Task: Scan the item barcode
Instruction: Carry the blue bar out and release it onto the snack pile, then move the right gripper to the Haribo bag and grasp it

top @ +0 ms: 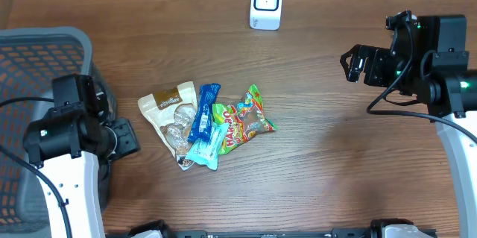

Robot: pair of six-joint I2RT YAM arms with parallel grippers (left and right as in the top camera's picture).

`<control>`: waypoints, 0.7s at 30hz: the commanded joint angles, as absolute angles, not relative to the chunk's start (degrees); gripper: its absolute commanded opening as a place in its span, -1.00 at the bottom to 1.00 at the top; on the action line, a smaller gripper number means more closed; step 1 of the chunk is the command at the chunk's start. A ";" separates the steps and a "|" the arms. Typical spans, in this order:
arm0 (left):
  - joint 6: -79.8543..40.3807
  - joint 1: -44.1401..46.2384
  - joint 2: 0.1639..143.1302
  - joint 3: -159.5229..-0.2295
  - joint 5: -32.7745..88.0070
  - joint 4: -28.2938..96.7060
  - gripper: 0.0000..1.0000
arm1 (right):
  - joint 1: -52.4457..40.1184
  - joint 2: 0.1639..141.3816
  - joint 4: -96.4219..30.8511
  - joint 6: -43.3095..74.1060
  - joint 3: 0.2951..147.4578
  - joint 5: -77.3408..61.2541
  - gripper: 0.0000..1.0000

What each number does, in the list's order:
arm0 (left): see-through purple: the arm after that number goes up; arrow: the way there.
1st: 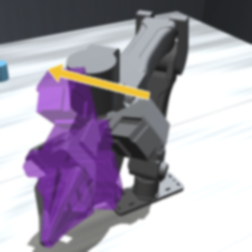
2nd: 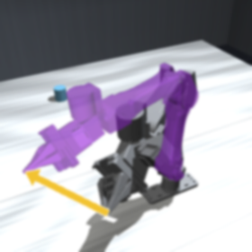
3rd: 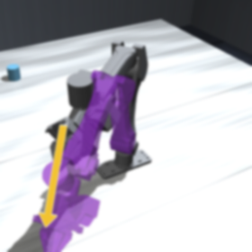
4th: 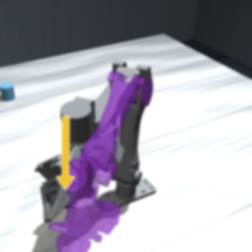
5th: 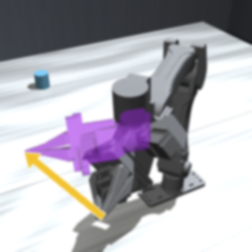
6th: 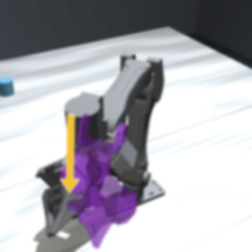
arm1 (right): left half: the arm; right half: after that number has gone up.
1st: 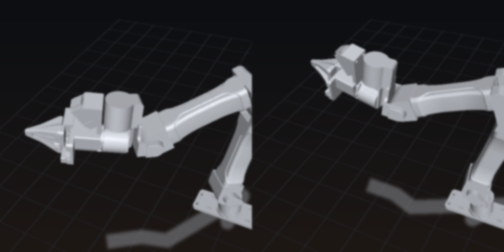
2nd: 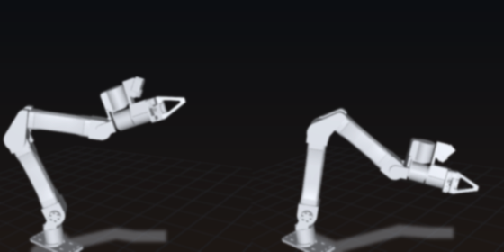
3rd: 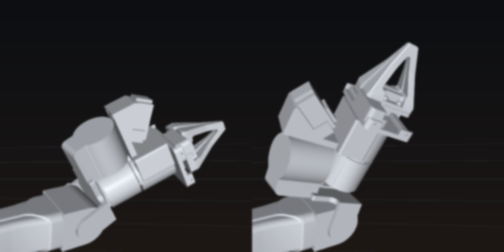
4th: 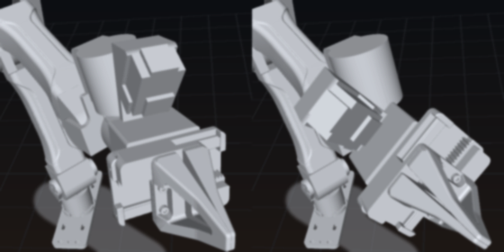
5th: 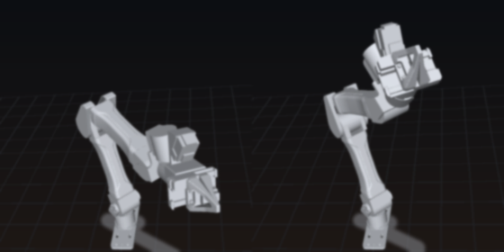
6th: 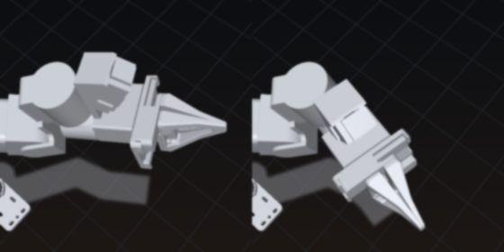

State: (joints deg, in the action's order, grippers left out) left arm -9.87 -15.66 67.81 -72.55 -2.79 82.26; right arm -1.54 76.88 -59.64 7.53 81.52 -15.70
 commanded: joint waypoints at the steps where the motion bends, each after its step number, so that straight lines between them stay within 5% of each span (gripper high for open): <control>1: -6.59 -16.49 66.94 -72.36 -1.85 80.82 0.22 | -1.54 76.64 -59.42 7.66 81.58 -16.21 1.00; 12: 1.65 -14.31 66.94 -72.49 24.71 71.20 0.15 | -1.56 76.64 -57.89 9.15 81.58 -17.37 1.00; 21: -5.72 -6.83 67.16 -72.49 27.31 59.51 0.19 | -4.58 80.01 -55.66 14.61 81.58 -24.12 0.93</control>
